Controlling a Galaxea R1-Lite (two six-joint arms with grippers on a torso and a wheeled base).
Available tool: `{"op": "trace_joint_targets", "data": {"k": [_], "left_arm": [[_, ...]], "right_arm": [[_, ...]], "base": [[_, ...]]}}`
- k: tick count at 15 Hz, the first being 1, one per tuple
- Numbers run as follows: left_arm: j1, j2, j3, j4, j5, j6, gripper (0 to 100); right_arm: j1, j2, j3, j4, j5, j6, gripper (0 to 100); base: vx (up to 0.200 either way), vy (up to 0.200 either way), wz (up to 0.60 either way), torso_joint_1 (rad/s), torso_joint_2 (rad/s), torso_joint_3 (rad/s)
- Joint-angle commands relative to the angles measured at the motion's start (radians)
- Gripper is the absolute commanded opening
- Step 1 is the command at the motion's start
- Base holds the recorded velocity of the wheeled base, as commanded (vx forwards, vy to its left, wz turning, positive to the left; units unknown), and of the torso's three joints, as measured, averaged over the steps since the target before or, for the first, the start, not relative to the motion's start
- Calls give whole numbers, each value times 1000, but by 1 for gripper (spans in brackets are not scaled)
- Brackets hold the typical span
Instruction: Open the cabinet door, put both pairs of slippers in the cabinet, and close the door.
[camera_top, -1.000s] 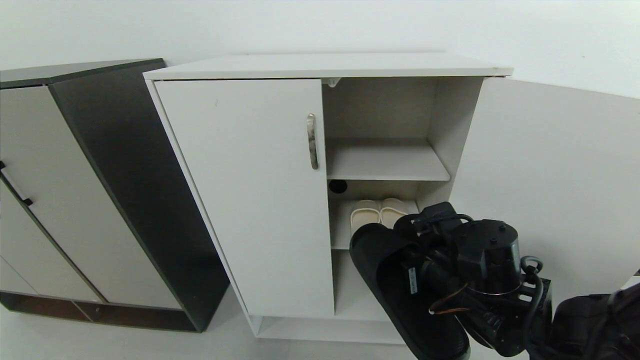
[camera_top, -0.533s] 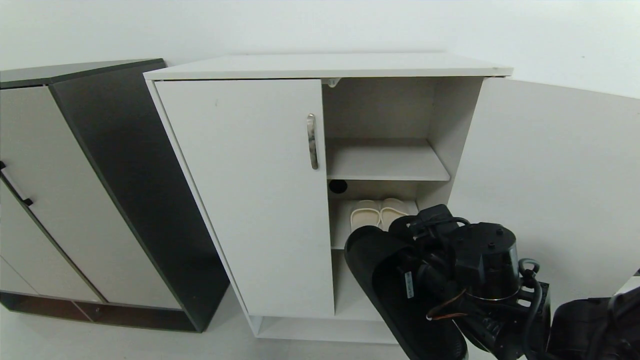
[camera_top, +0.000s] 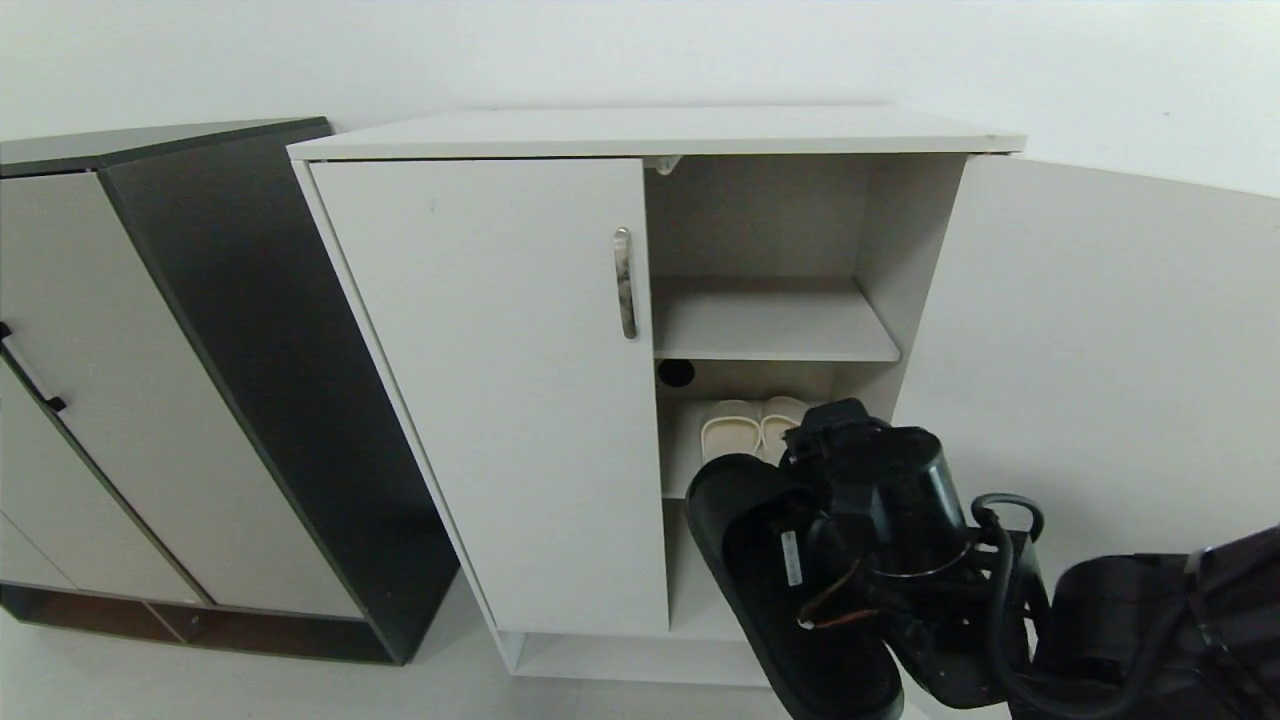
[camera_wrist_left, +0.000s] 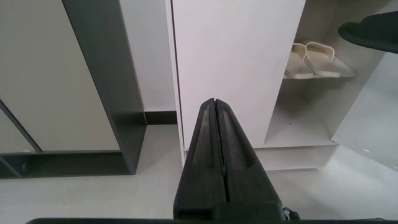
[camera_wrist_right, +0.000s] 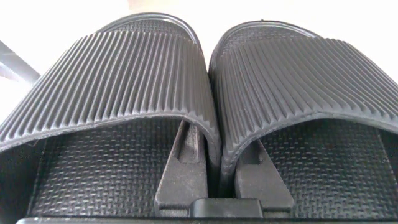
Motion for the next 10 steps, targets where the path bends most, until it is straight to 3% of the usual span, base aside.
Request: {"op": "trace_joint_targets", "data": {"k": [1, 6, 10], "left_arm": [[0, 0, 0, 0, 0, 0, 0], [0, 0, 0, 0, 0, 0, 0], [0, 0, 0, 0, 0, 0, 0]], "right_arm": [[38, 45, -186, 158, -140, 100, 0], [38, 34, -390, 327, -186, 95, 0], [23, 44, -450, 337, -187, 72, 0]], "base": [[0, 0, 0, 0, 0, 0], [0, 0, 0, 0, 0, 0], [0, 0, 0, 0, 0, 0]]}}
